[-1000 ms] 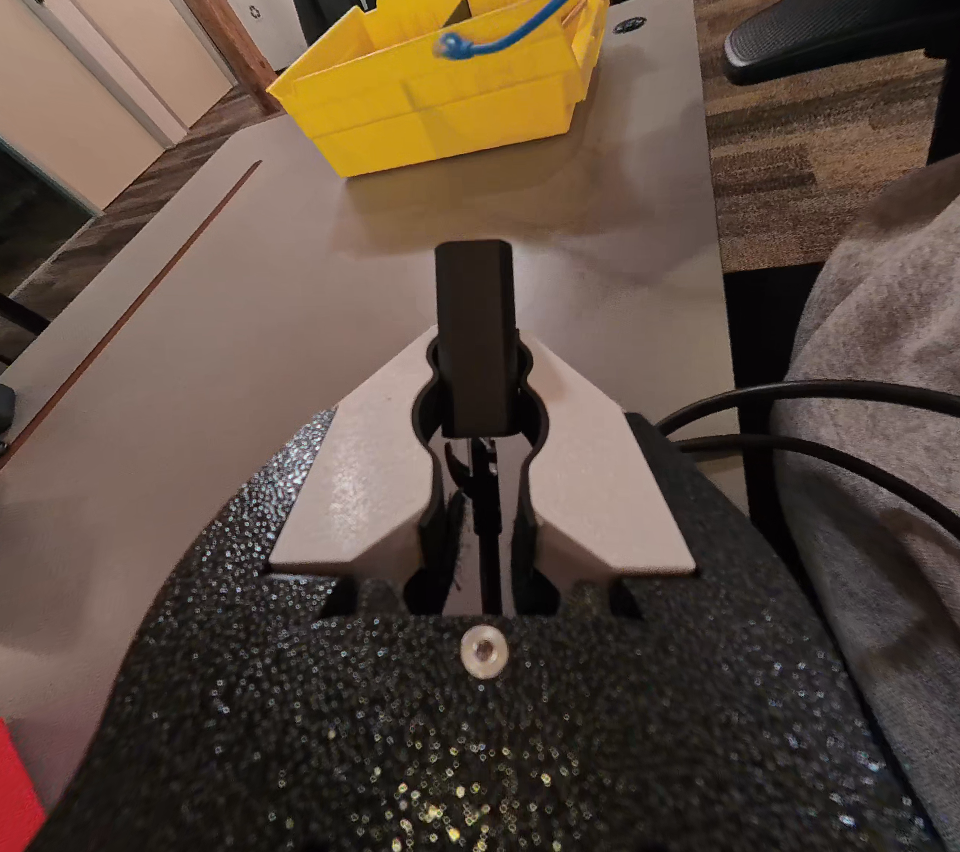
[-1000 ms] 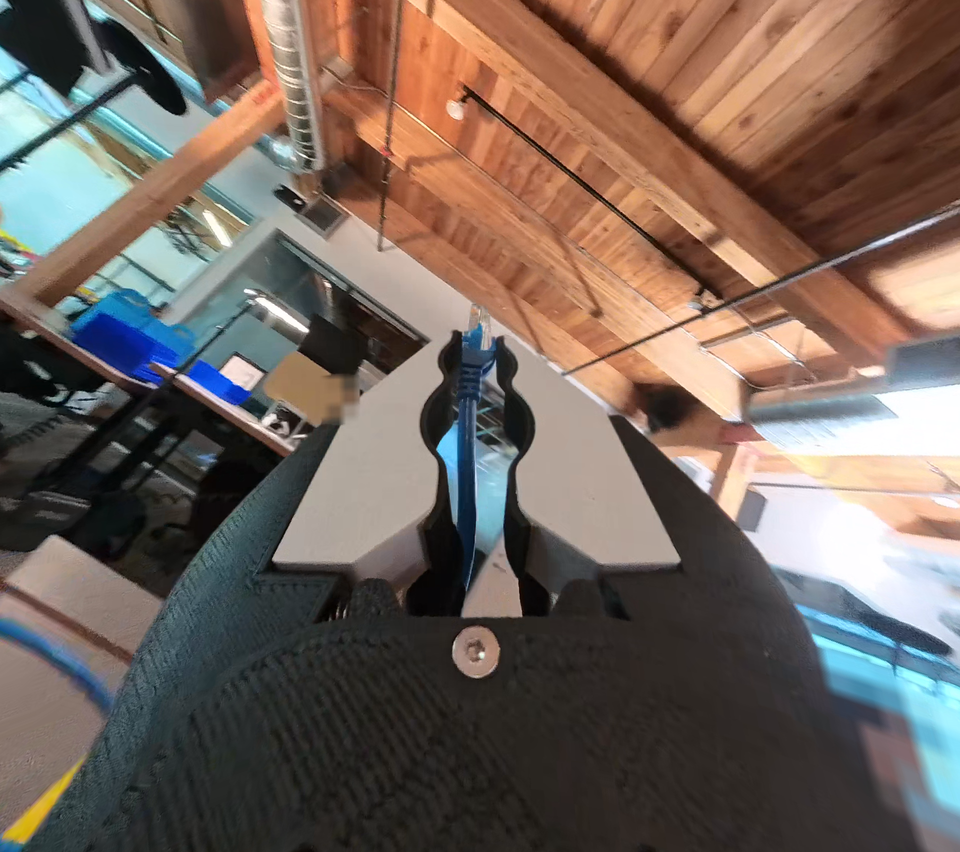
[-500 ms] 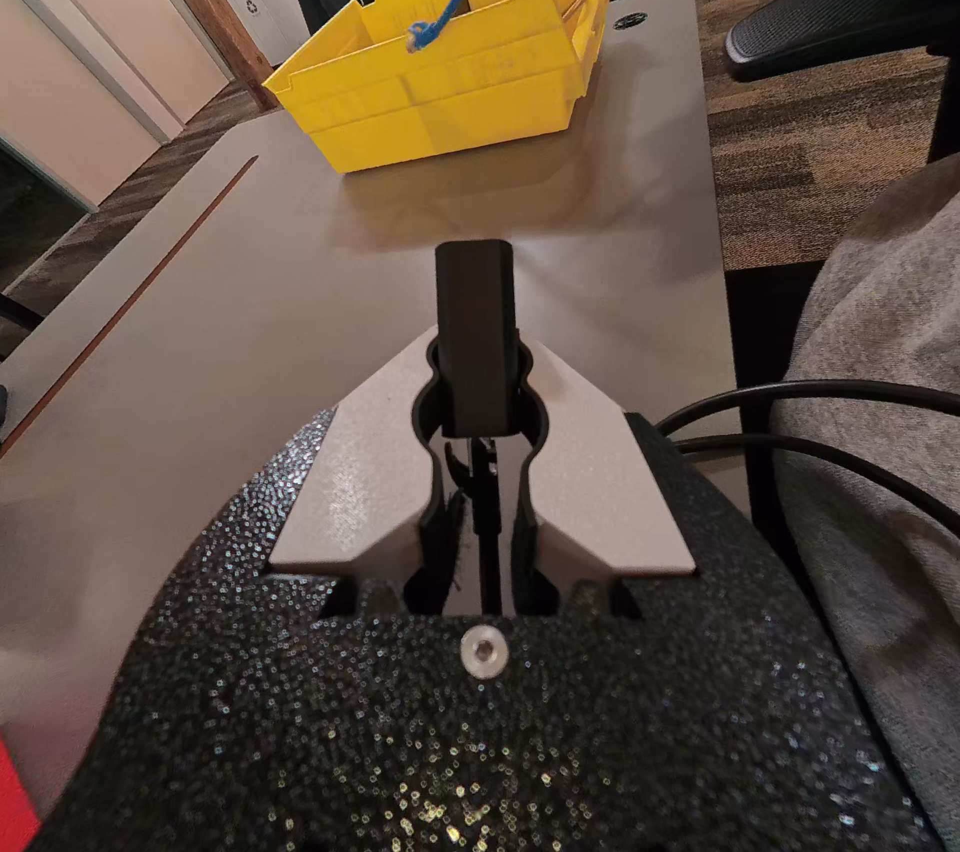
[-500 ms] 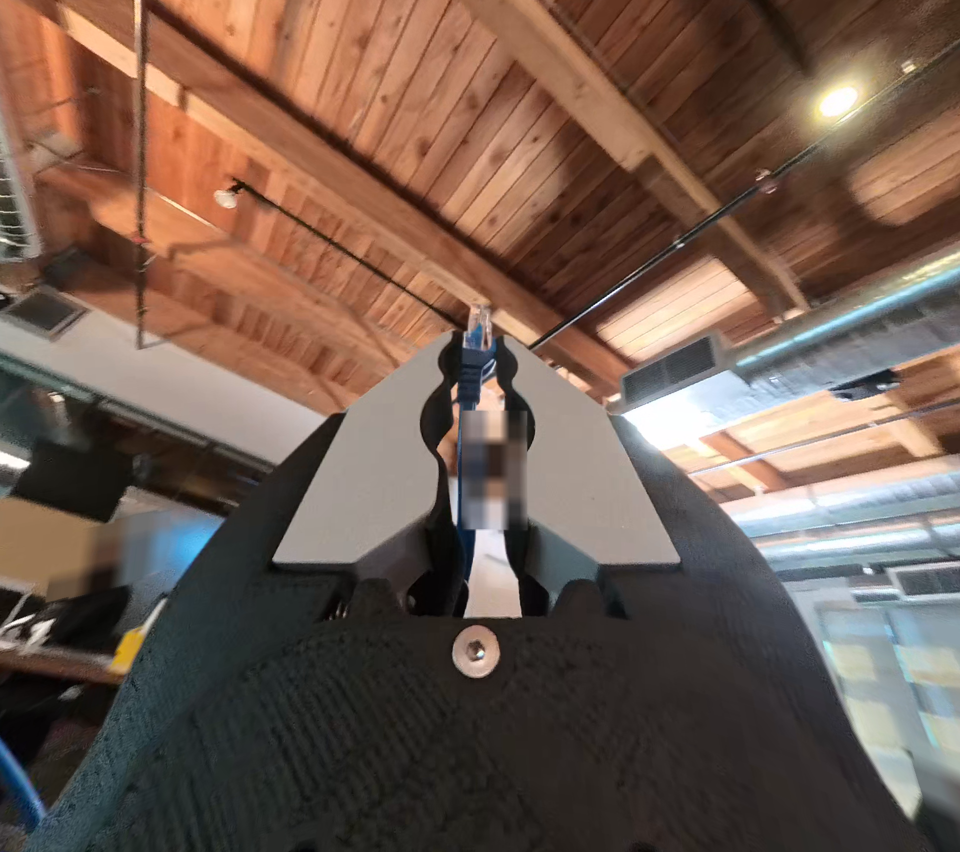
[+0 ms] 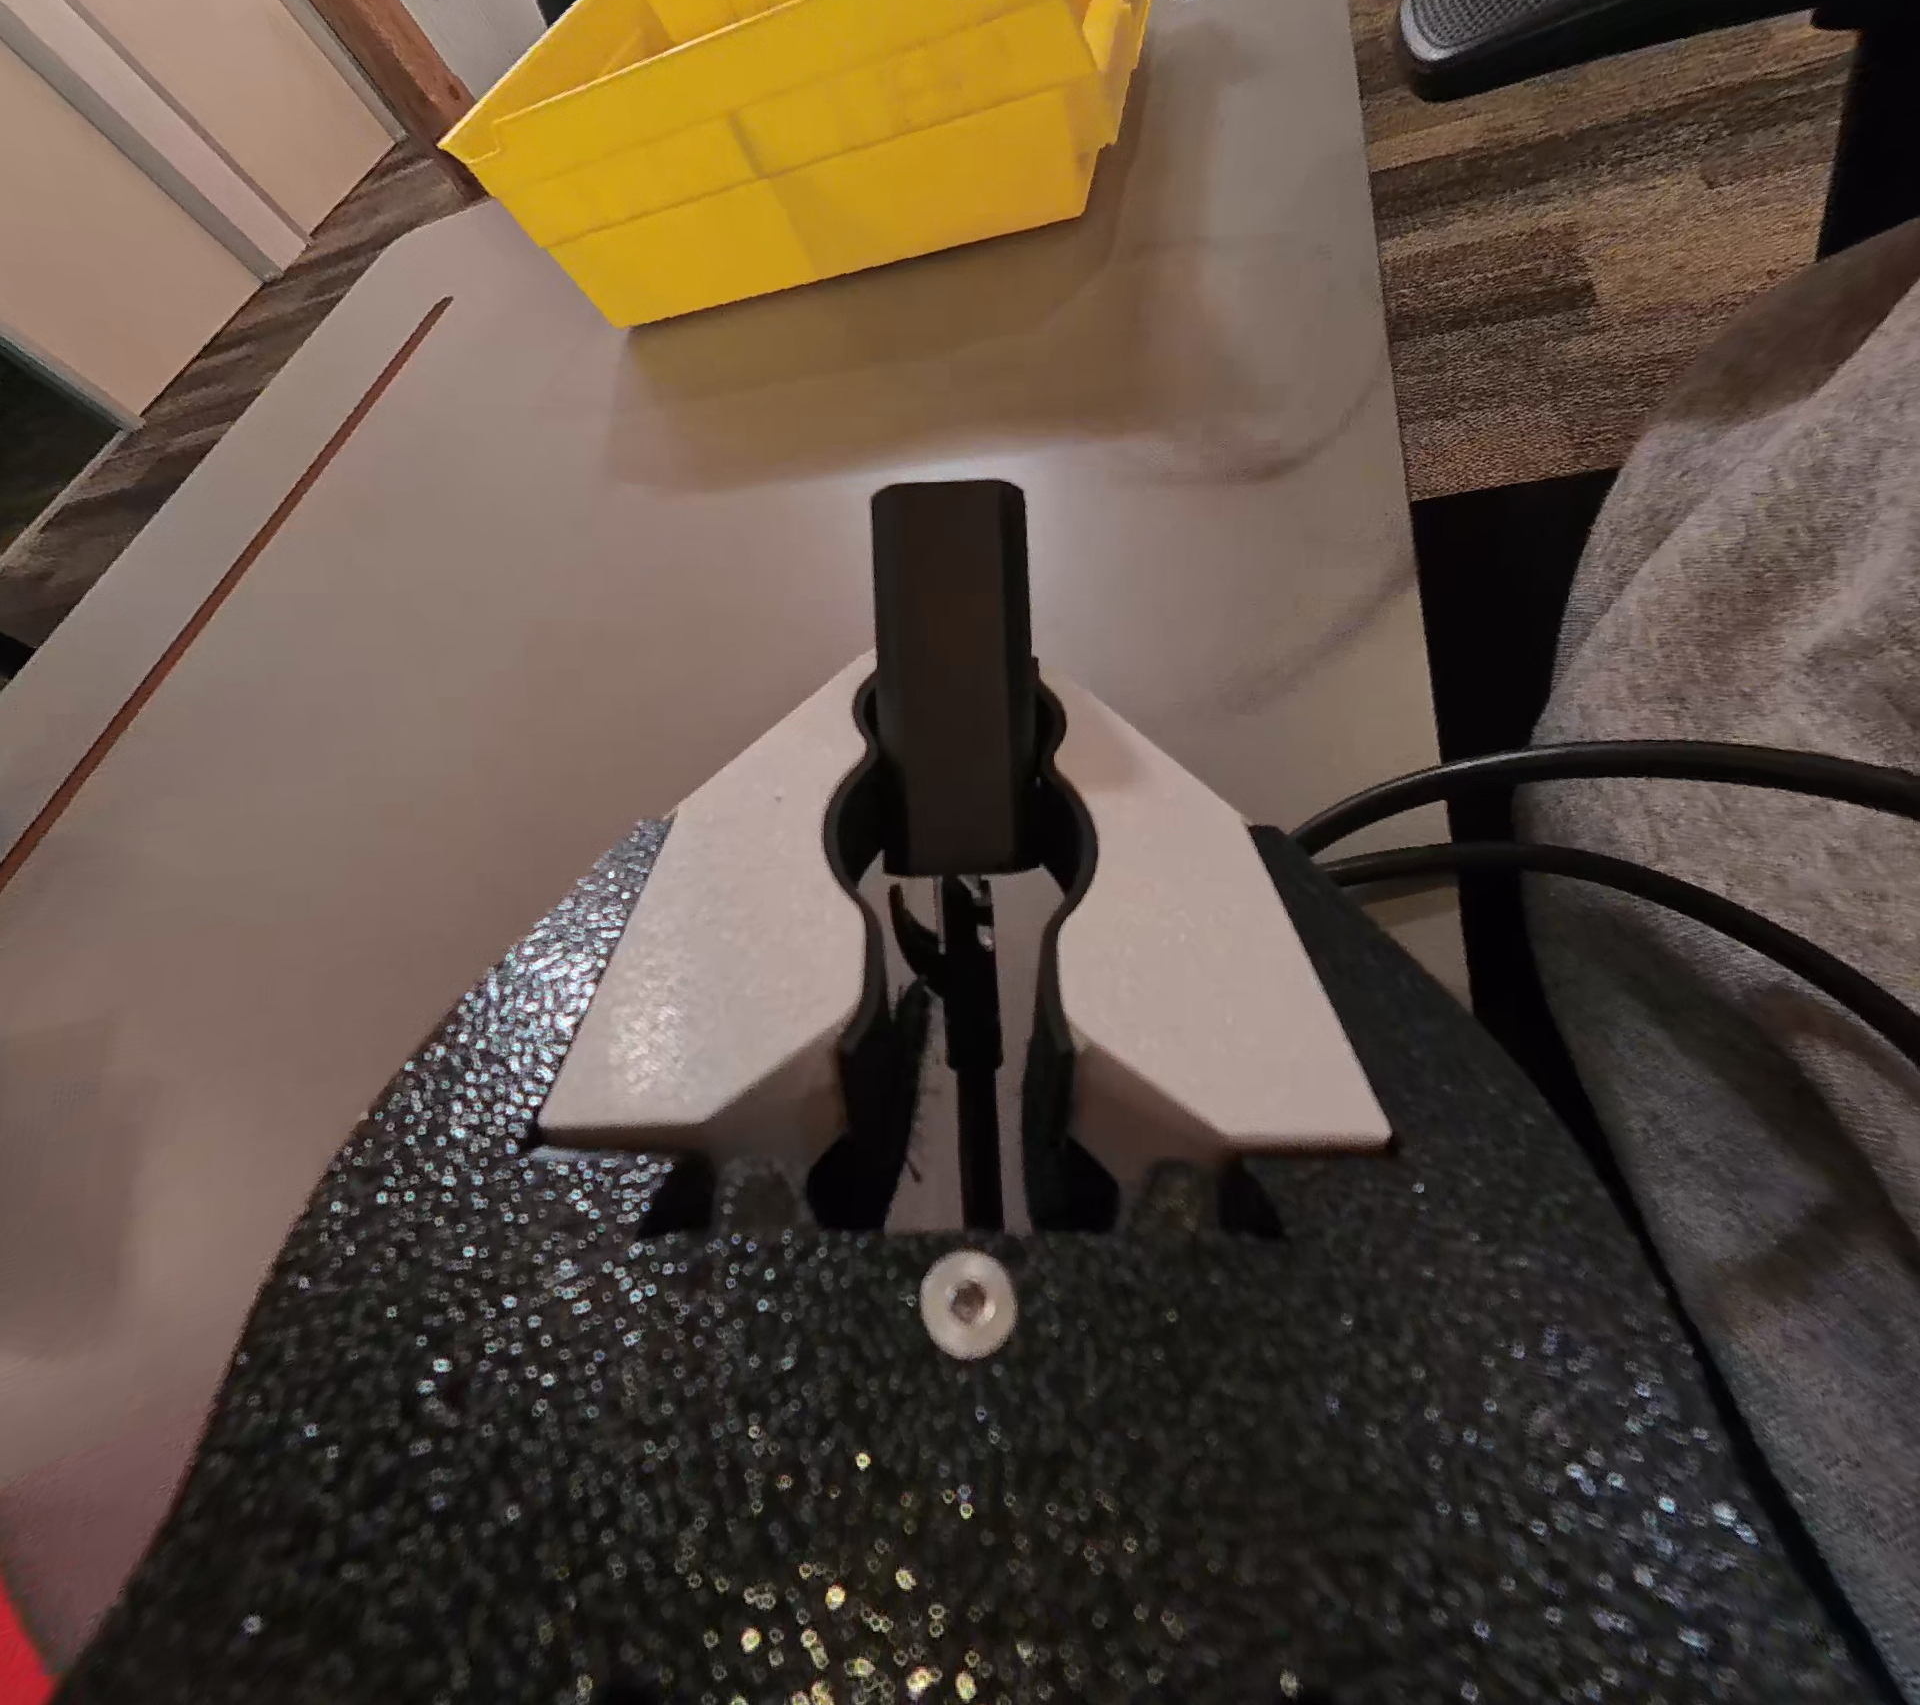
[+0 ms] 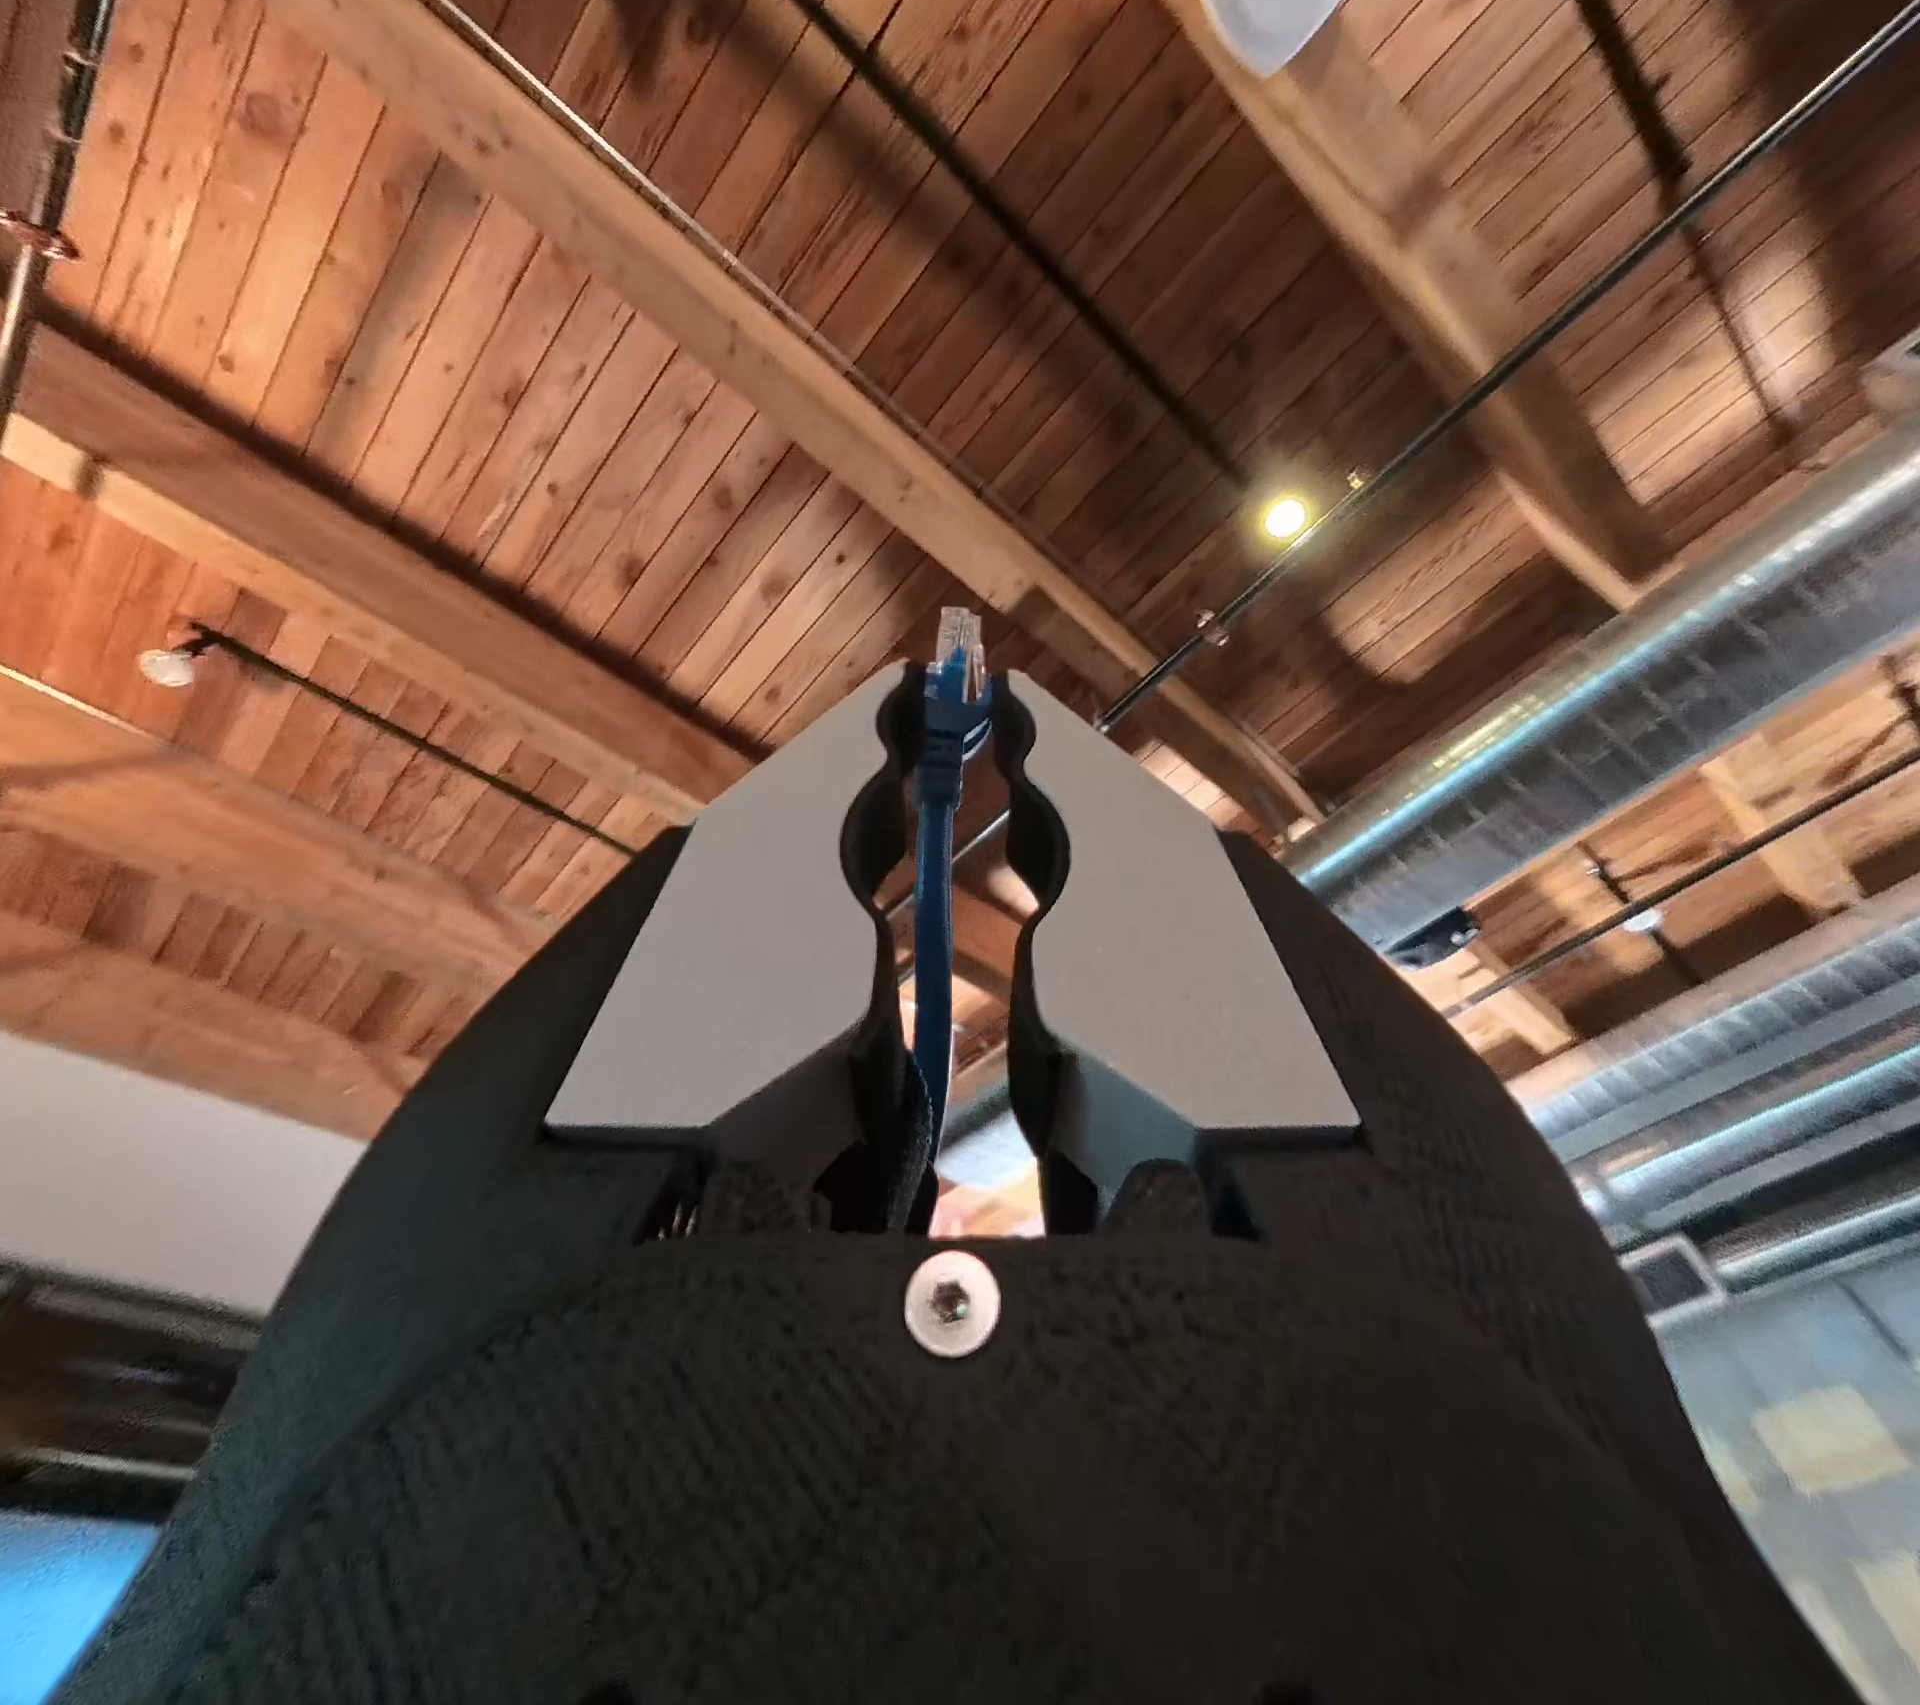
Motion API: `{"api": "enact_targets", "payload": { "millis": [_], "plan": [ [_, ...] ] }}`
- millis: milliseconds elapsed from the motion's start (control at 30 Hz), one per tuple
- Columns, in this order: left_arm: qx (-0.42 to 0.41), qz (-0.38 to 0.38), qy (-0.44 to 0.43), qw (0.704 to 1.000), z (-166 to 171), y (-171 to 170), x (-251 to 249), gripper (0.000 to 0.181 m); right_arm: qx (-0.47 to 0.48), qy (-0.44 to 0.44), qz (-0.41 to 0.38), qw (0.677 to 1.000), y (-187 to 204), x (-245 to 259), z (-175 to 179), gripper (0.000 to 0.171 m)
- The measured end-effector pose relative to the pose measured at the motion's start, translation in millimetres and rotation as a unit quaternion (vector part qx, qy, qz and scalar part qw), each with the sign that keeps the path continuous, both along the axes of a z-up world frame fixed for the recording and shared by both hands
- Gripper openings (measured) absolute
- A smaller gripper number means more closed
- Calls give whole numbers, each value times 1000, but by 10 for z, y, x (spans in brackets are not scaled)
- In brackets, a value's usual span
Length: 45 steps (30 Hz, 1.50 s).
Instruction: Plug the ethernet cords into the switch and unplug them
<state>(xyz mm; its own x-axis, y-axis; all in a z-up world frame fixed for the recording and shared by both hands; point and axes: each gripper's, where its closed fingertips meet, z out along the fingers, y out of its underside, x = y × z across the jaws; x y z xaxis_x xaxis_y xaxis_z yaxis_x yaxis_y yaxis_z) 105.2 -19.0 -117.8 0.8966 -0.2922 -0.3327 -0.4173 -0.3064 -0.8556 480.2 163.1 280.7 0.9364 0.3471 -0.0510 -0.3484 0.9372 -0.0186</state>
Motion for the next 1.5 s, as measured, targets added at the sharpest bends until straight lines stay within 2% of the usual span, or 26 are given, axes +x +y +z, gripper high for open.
{"api": "enact_targets", "payload": {
  "millis": [200, 333, 467, 633, 833, 933, 1033, 1200, 1300, 1400, 1500],
  "plan": [
    [-7, -6, 9, 1000, -24, 0, 37, 21, -2, 35, -58, 998, -42, 220, -18, 10],
    [-11, -10, 8, 1000, -44, 10, 50, 22, -36, 18, -64, 997, 232, 66, -11, 11],
    [-15, -13, 14, 1000, -53, 10, 60, 21, -83, -41, -62, 994, 652, -371, -72, 10],
    [-20, -14, 18, 1000, -73, -2, 61, 21, -180, -149, 20, 972, 1316, -1058, -309, 11],
    [-22, -16, 19, 999, -88, -2, 66, 22, -233, -204, 115, 944, 1651, -1373, -506, 11],
    [-24, -19, 20, 999, -96, 5, 85, 22, -245, -234, 186, 922, 1704, -1518, -564, 11],
    [-28, -21, 24, 999, -111, 10, 101, 21, -252, -314, 276, 873, 1645, -1859, -659, 11],
    [-35, -24, 29, 999, -145, 8, 115, 22, -283, -489, 367, 739, 1500, -2579, -1174, 10],
    [-37, -25, 33, 998, -153, 1, 114, 22, -321, -531, 367, 693, 1588, -2811, -1498, 11],
    [-37, -25, 32, 998, -156, 1, 109, 22, -365, -619, 369, 589, 1578, -2993, -2008, 11],
    [-39, -25, 32, 998, -168, 8, 103, 22, -394, -696, 314, 511, 1614, -3060, -2527, 10]
  ]
}}
